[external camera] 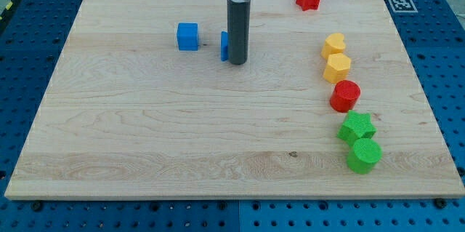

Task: Push the green circle left to the blue cube

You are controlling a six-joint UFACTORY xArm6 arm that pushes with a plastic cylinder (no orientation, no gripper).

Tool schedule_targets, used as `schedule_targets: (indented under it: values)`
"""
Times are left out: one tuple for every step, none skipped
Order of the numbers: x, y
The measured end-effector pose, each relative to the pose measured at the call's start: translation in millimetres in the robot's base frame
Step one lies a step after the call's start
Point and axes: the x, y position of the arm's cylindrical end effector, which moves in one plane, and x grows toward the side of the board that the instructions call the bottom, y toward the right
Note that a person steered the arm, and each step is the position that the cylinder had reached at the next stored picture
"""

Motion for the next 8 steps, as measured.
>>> schedule_targets:
  values:
    - [-9, -15]
    - [1, -15]
    - [100, -1]
    - [193, 19]
    - [223, 38]
    - [224, 56]
    - [224, 79]
    - [224, 127]
